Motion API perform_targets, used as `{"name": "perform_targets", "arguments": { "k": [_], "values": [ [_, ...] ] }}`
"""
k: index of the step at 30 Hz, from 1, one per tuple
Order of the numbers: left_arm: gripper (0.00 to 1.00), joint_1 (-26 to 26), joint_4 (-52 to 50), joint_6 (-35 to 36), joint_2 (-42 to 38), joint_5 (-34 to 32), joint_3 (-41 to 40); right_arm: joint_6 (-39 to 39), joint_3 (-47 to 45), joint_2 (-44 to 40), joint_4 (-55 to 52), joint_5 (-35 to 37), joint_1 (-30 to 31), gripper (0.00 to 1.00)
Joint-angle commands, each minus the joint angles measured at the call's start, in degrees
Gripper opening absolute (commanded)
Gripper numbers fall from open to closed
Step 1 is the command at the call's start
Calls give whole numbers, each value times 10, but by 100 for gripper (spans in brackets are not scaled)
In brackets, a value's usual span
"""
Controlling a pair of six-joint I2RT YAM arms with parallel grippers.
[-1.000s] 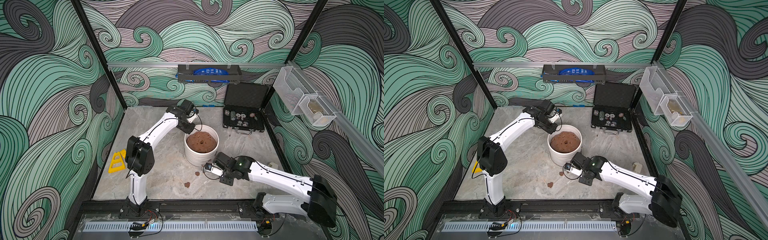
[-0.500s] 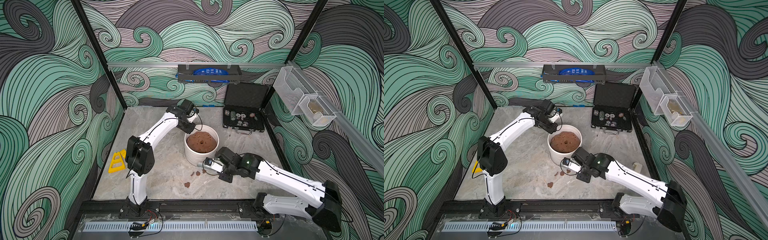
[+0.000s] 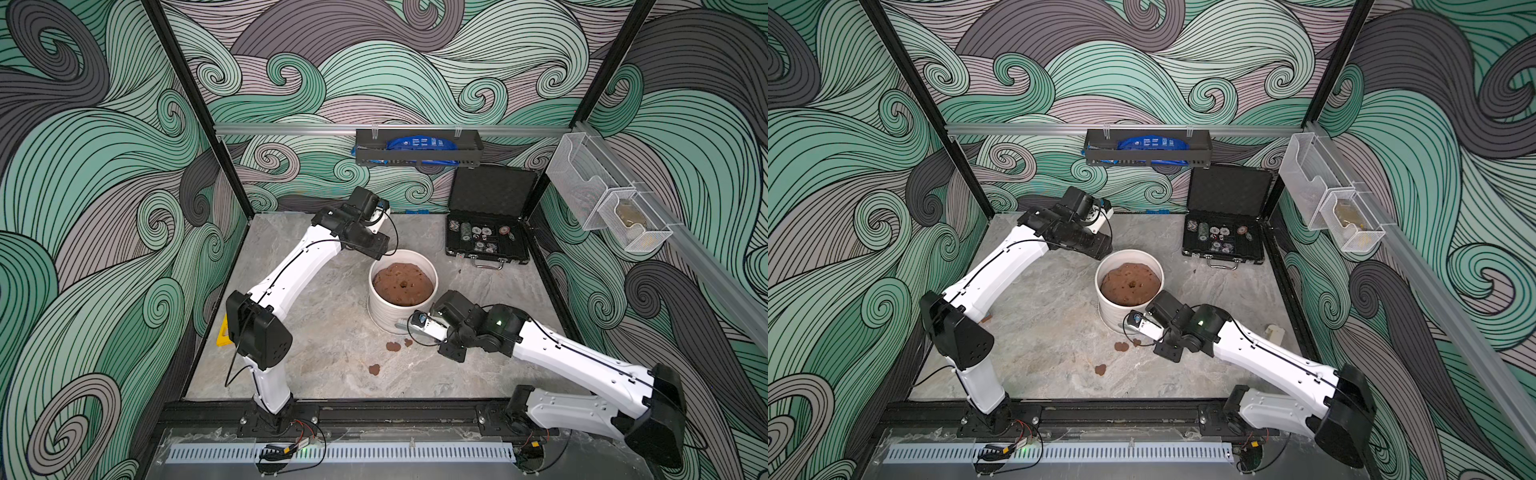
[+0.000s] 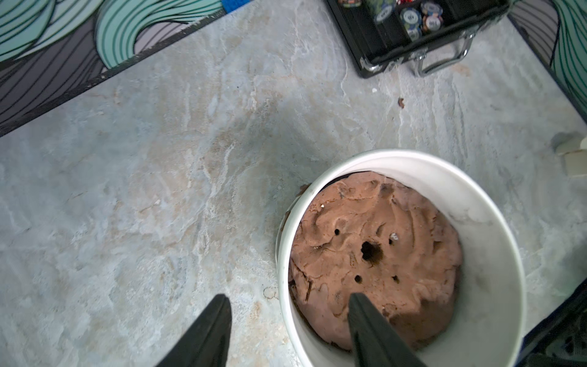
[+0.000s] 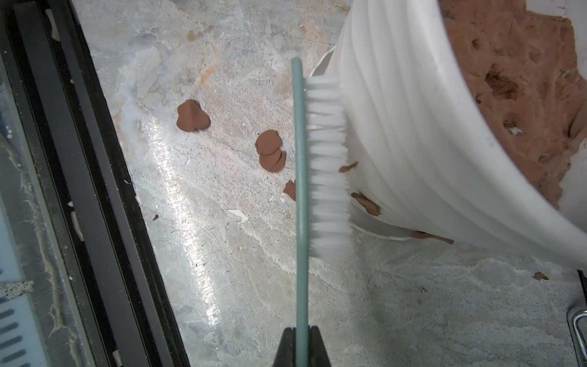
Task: Scrub the dried mud off the ceramic pot
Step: Rotate the pot on the tray.
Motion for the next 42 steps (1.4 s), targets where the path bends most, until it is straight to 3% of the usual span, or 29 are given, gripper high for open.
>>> {"name": "perform_targets", "arguments": {
  "k": [1, 4, 7, 15, 21, 30, 42],
  "values": [
    [71, -15, -48, -116, -34, -46, -20, -2, 25, -11, 7, -7, -5, 0],
    [74, -32, -68, -186, -55, -38, -56, -10, 32, -13, 9, -13, -6, 0],
    [74, -56, -75, -250, -71, -78, -88, -15, 44, -20, 11, -25, -5, 0],
    [61, -77, -50, -377, -97, -106, -189, -22, 52, -36, -4, -9, -5, 0],
    [48, -87, -41, -398, -75, -105, -197, -22, 47, -42, 1, -5, -6, 0],
    [44, -89, -40, -396, -28, -105, -161, -18, 32, -47, 6, -9, -5, 0],
    [22, -91, -51, -408, -4, -120, -161, -15, 16, -56, 14, -19, -5, 0]
  ]
}}
